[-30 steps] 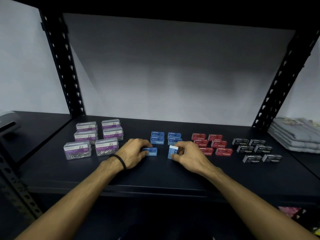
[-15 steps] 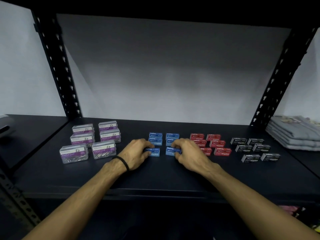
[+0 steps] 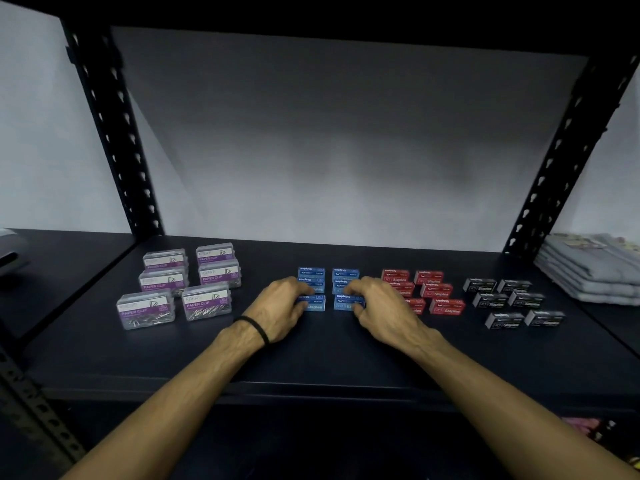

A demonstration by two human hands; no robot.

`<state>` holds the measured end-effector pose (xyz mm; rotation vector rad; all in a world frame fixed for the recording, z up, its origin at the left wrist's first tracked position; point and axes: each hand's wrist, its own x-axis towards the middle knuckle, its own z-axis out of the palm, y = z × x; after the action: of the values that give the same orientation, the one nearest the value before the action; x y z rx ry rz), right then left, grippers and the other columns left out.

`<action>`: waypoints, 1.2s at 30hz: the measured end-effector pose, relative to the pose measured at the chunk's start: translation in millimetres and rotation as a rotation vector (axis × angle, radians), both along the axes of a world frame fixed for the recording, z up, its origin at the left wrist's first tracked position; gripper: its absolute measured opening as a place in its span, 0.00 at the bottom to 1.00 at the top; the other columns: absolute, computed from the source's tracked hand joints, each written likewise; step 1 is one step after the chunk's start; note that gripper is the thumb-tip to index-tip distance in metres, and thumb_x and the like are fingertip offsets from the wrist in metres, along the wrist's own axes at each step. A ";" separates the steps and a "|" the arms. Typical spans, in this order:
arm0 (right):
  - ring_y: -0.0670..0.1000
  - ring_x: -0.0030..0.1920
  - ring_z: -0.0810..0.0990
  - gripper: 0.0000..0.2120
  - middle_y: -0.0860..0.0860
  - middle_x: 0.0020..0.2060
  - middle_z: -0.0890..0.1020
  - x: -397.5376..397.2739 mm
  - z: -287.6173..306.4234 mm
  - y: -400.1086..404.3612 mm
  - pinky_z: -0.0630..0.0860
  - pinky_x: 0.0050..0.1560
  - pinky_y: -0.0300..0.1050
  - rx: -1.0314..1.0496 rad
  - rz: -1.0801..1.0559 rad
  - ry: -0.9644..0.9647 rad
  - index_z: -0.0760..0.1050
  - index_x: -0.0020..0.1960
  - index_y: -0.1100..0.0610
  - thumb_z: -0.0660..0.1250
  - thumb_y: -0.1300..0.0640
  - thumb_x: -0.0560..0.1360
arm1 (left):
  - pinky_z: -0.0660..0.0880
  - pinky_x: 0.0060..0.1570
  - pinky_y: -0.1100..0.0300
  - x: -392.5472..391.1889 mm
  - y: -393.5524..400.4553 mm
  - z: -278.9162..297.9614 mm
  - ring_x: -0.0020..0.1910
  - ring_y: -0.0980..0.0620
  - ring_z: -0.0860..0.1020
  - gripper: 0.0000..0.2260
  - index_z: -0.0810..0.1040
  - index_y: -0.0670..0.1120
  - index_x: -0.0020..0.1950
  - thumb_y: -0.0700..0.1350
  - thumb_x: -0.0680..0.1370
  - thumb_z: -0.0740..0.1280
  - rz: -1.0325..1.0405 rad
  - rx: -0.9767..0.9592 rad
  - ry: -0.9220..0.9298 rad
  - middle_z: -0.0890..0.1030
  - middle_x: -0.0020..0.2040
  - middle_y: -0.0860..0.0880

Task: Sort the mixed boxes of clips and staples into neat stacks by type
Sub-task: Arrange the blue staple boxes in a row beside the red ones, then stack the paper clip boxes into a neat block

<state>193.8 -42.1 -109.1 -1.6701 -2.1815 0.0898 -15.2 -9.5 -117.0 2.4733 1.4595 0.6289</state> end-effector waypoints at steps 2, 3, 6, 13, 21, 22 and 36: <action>0.52 0.61 0.77 0.16 0.52 0.61 0.79 0.0 0.5 -1.0 0.74 0.60 0.43 0.004 -0.002 -0.014 0.76 0.65 0.55 0.67 0.60 0.78 | 0.71 0.59 0.60 0.4 -0.6 -0.1 0.59 0.49 0.76 0.15 0.76 0.46 0.66 0.43 0.79 0.65 -0.003 0.013 0.002 0.77 0.60 0.48; 0.52 0.60 0.77 0.16 0.52 0.61 0.78 -0.3 1.1 -1.9 0.74 0.59 0.42 0.009 -0.005 -0.027 0.76 0.66 0.55 0.67 0.60 0.78 | 0.71 0.59 0.60 0.3 -1.0 0.5 0.58 0.49 0.76 0.15 0.76 0.46 0.66 0.44 0.79 0.65 -0.004 0.017 0.003 0.77 0.59 0.48; 0.52 0.59 0.76 0.17 0.52 0.61 0.76 -2.6 4.8 -5.4 0.74 0.58 0.42 0.037 -0.018 -0.064 0.74 0.67 0.55 0.66 0.58 0.78 | 0.73 0.56 0.59 -1.7 -4.8 4.6 0.55 0.49 0.77 0.18 0.72 0.48 0.69 0.47 0.79 0.64 0.002 0.025 0.028 0.75 0.58 0.49; 0.52 0.59 0.75 0.18 0.52 0.59 0.75 -23.3 21.3 -7.1 0.74 0.55 0.44 0.095 0.021 -0.091 0.74 0.67 0.55 0.66 0.53 0.78 | 0.75 0.57 0.51 -38.4 -24.2 30.3 0.59 0.47 0.76 0.22 0.66 0.49 0.73 0.54 0.80 0.62 0.045 0.137 0.137 0.74 0.61 0.48; 0.50 0.60 0.73 0.17 0.50 0.59 0.75 -101.9 27.8 1.3 0.67 0.54 0.37 0.088 0.224 -0.036 0.74 0.67 0.53 0.65 0.53 0.79 | 0.76 0.53 0.53 -126.8 -30.8 54.6 0.55 0.49 0.77 0.17 0.75 0.49 0.65 0.53 0.78 0.65 0.211 0.167 0.128 0.78 0.56 0.49; 0.50 0.61 0.73 0.17 0.50 0.59 0.75 -112.5 27.5 2.8 0.67 0.54 0.37 0.084 0.245 -0.036 0.74 0.67 0.53 0.65 0.52 0.79 | 0.76 0.53 0.52 -138.2 -32.0 55.9 0.55 0.49 0.77 0.17 0.76 0.49 0.65 0.54 0.78 0.65 0.241 0.170 0.138 0.78 0.56 0.49; 0.54 0.68 0.70 0.21 0.53 0.66 0.75 -200.4 26.0 34.0 0.70 0.67 0.51 -0.009 0.411 -0.117 0.70 0.72 0.55 0.63 0.58 0.80 | 0.75 0.55 0.52 -211.4 -36.3 28.7 0.57 0.48 0.76 0.18 0.73 0.55 0.67 0.54 0.77 0.66 0.447 0.005 0.174 0.76 0.59 0.49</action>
<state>-6.5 -8.1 -83.1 -1.2342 -2.5860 0.1154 -226.6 -45.7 -88.3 2.2600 2.1073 0.4947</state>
